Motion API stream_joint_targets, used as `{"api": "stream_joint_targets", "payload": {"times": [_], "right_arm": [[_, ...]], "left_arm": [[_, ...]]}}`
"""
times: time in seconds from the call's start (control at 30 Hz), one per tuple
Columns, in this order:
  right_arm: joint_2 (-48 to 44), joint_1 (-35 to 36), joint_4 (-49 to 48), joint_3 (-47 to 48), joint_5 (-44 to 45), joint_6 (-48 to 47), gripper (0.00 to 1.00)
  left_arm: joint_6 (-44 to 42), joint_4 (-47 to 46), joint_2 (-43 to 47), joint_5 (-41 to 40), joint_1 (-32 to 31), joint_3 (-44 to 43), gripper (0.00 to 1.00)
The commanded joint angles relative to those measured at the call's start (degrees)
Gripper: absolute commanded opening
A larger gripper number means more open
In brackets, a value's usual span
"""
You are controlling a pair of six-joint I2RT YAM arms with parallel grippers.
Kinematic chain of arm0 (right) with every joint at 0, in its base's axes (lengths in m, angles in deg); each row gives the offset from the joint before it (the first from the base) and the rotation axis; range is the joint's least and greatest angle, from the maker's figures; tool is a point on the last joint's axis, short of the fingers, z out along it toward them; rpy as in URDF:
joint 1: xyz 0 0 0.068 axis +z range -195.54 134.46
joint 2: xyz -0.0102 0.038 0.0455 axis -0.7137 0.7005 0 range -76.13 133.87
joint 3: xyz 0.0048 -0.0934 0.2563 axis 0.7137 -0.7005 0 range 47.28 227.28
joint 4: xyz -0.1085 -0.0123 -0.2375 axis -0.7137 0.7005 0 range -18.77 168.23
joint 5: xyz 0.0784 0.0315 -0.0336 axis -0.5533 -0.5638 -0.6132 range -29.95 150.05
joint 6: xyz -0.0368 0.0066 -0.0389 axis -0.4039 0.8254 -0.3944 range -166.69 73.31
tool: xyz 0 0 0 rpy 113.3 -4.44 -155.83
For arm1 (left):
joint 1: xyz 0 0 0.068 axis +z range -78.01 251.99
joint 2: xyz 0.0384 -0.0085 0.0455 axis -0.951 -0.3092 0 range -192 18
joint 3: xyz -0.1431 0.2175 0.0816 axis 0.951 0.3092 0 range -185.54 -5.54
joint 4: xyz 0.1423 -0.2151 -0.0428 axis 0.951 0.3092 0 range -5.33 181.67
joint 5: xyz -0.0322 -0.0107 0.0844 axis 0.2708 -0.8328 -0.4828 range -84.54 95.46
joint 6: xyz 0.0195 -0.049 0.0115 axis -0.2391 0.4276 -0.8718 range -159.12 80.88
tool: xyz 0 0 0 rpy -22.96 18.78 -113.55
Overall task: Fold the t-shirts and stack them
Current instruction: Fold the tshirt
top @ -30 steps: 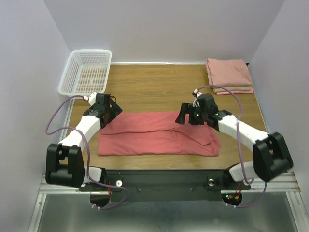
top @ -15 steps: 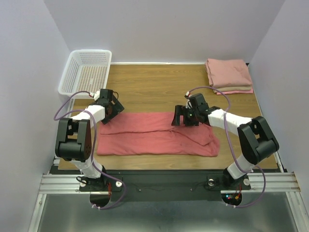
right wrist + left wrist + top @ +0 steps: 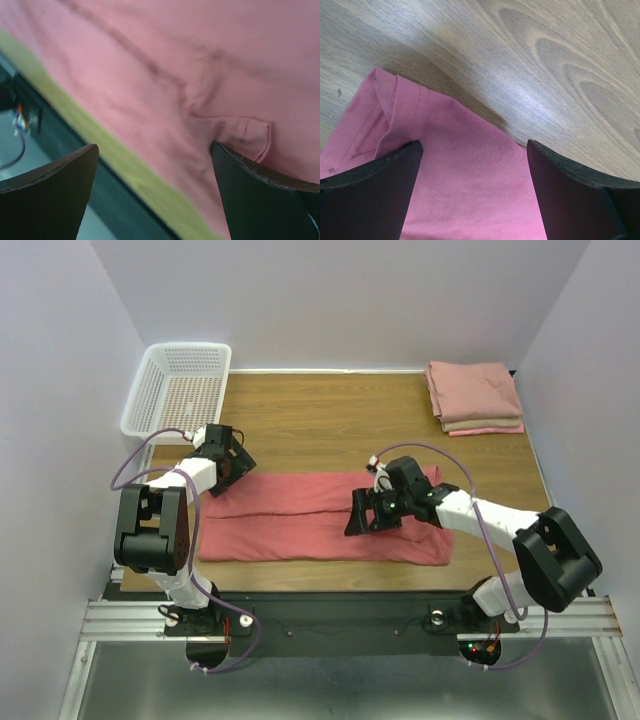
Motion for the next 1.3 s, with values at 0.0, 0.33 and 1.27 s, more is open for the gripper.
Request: {"api": "stream_joint_targets", "payload": {"times": [0.0,0.33,1.27], "right_arm": [[-4.42,5.38,-0.89,-1.82,-4.11,3.43,1.00],[-13.66,9.61,5.16,1.42,15.37,4.58,1.00],[-6.10,12.25,5.70,0.29,9.87,6.51,1.00]], "left_arm": [[-0.24,1.04,-0.75,-1.57,0.31,1.91,0.98],[-0.60,1.83,-1.36,-1.74,0.31,1.39,0.98],[-0.60,2.09,0.40,-1.31,0.31,1.91,0.98]]}}
